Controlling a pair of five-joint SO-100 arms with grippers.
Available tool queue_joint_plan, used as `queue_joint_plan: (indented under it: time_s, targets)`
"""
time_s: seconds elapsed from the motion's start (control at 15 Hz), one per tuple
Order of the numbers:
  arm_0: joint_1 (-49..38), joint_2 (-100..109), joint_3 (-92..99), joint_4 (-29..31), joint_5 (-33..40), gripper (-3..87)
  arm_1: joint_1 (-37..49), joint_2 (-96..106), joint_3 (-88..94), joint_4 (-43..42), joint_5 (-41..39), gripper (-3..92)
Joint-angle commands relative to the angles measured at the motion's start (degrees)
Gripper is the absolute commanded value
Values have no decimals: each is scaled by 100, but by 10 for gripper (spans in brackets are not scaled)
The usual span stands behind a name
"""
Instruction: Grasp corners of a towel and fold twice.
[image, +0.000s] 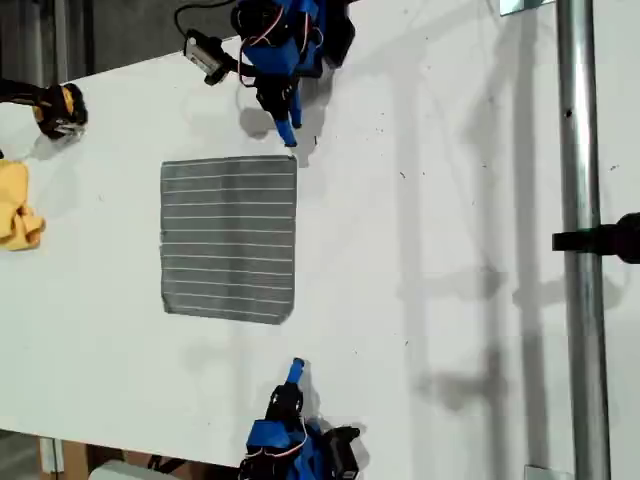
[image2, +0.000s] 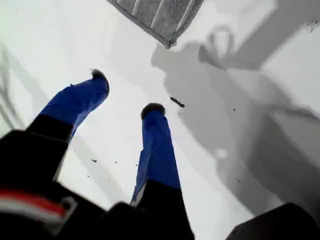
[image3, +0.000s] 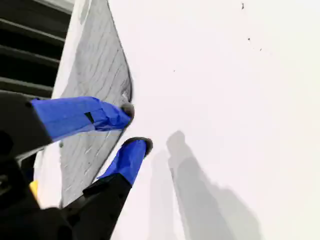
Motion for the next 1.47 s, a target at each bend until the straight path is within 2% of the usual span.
queue_joint_plan:
  time_s: [0.0, 0.47, 0.8, 1.13, 1.4]
  targets:
    - [-1125, 18, 18, 35, -2004, -17, -123, -9, -642, -650, -756, -2]
    - [-1125, 18, 18, 35, -1995, -17, -44, -70, -1134, -571, -756, -2]
    - [-1125, 18, 18, 35, -2004, -17, -149, -1837, -2575, -896, -1151, -2]
    - [-1125, 18, 18, 35, -2004, -17, -404, -4236, -4588, -905, -2013, -2]
    - [-1116, 18, 18, 35, -2013, -17, -360, -6311, -6724, -53, -3612, -2]
